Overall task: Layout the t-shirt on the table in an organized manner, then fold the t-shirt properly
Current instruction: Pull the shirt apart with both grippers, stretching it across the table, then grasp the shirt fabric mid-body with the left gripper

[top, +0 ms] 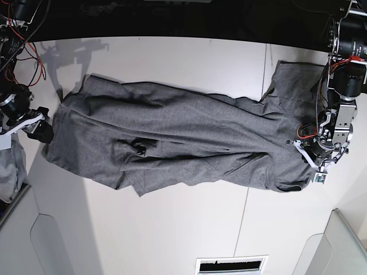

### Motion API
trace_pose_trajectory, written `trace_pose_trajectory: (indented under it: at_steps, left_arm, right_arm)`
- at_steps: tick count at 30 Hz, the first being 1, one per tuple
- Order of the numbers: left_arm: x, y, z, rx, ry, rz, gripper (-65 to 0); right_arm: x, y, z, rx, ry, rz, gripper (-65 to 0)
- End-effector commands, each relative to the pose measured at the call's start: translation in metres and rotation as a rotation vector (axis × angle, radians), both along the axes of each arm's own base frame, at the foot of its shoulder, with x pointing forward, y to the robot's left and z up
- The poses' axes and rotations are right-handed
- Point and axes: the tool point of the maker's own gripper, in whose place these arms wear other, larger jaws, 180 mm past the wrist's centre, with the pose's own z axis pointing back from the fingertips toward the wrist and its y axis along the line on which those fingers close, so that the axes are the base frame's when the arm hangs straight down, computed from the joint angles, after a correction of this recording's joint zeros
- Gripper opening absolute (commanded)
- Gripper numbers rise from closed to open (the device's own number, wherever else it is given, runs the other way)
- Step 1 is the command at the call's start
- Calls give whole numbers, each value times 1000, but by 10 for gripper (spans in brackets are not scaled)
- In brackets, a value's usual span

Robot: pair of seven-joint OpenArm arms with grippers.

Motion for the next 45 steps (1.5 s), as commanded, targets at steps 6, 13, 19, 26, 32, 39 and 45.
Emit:
trace_pose_trajectory:
  at_steps: [6,13,19,26,32,39,45]
  left_arm:
    - [-4,0,14,-96,9,-22,-527]
    - [17,-29,60,-88,-98,-131,-527]
    - [23,-70,90,-151,-185,-209,-527]
    - [24,-184,110,-243,-272,-452,-401]
    - [25,-267,104,-87,-359,-626,-312]
    - [35,-340,106,-26,-397,-738,-313]
    - [22,-397,96,-70,-389,-820,-313]
  right_arm:
    - [27,41,36,40,-151,114,-406]
    - [64,112,7,-55,-103,234,-406]
    - [74,157,-43,-72,21,302,-406]
    - [61,136,-37,-73,29,247,-406]
    - [38,86,-19,-66,22,118,-406]
    - [-6,79,-62,-47,139,91,-406]
    - [-25,86,-82,-32,185,102,-407]
